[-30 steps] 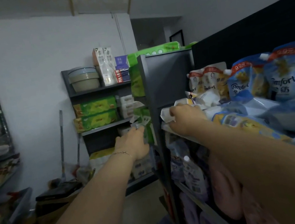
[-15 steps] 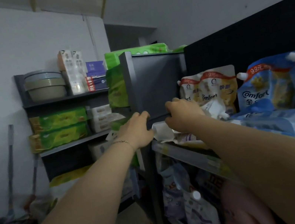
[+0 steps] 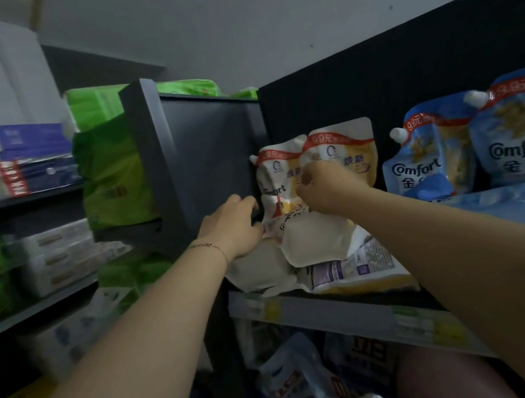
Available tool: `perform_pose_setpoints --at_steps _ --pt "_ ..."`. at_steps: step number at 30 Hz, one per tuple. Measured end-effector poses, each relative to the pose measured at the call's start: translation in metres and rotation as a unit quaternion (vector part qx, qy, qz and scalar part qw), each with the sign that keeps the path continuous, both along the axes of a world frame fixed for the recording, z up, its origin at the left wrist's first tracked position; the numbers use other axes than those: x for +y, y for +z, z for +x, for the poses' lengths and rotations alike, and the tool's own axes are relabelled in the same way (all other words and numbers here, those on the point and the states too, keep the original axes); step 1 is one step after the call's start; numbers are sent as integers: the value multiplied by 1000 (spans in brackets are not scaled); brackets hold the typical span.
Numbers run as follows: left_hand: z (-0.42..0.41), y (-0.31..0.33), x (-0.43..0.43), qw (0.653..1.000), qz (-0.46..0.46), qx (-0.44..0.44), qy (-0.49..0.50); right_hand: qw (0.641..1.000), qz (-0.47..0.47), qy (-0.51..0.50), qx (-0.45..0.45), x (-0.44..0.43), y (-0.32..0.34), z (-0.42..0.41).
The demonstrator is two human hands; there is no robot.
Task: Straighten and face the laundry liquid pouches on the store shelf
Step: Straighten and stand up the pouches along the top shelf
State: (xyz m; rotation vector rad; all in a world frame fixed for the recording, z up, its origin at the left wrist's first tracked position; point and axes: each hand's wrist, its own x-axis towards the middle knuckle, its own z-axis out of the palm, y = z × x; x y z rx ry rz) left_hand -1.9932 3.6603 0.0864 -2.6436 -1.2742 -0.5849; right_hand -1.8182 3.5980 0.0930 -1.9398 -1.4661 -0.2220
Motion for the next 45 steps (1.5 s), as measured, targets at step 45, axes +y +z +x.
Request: perform_pose_setpoints --at_steps 45 --pt "55 -33 83 808 -542 -232 23 984 -100 -69 -133 79 -11 27"
